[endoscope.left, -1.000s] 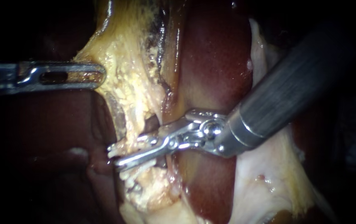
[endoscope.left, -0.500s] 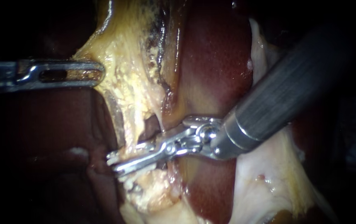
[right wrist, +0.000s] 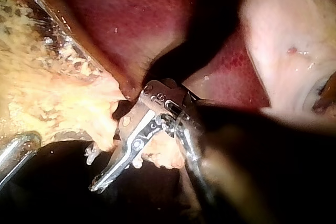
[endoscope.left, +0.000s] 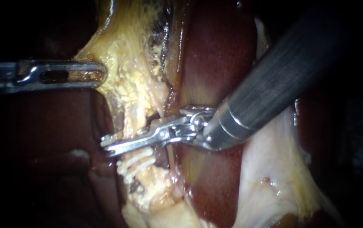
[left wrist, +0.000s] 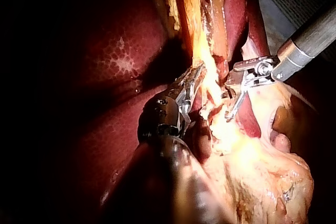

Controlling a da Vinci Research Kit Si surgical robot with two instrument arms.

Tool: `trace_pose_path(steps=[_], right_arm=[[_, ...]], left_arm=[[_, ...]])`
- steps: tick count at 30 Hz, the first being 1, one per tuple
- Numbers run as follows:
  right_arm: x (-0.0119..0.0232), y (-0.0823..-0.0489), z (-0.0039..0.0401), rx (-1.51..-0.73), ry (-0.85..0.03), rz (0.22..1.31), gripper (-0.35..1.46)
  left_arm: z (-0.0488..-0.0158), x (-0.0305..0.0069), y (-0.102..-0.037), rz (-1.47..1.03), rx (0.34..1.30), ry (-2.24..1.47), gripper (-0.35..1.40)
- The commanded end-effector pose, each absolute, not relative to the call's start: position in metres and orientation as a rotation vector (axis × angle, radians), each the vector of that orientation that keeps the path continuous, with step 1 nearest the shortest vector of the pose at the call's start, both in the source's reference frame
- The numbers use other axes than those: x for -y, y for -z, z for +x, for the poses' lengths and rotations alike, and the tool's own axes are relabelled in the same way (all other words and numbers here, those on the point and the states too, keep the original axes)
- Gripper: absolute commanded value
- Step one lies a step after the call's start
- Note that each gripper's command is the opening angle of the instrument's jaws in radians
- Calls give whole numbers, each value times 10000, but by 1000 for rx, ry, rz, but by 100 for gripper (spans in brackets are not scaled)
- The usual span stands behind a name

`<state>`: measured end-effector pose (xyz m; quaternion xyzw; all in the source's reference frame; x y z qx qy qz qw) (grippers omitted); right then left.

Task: Clipping third clip left tube

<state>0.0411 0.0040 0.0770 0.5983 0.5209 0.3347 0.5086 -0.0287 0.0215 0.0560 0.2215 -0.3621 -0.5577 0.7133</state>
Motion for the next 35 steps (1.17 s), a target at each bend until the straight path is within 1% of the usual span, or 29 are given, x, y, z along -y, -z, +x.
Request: trace_pose_path(steps=[1, 4, 6, 7, 8, 9, 12, 18, 35], right_arm=[[-43, -767, 409, -1255, -813, 1439, 41], [-47, -764, 407, -1254, -821, 1437, 39], [-48, -765, 406, -1254, -822, 1436, 29], [-48, -765, 406, -1263, -815, 1427, 12], [-48, -767, 404, -1276, -804, 1414, -17], [-49, -768, 403, -1276, -805, 1413, -35], [-51, -776, 402, -1275, -808, 1408, -35], [-51, -778, 402, -1266, -771, 1425, -35], [-50, -777, 402, -1266, -770, 1426, -35]], left_arm=[[-287, -215, -560, 491, 803, 1236, -35], [-287, -215, -560, 490, 802, 1236, -35], [-287, -215, -560, 490, 802, 1236, -35], [-287, -215, -560, 490, 802, 1236, -35], [-287, -215, -560, 490, 802, 1236, -35], [-287, -215, -560, 490, 802, 1236, -35], [-287, -215, -560, 490, 802, 1236, -35], [-287, -215, -560, 490, 802, 1236, -35], [-287, -215, -560, 490, 802, 1236, -35]])
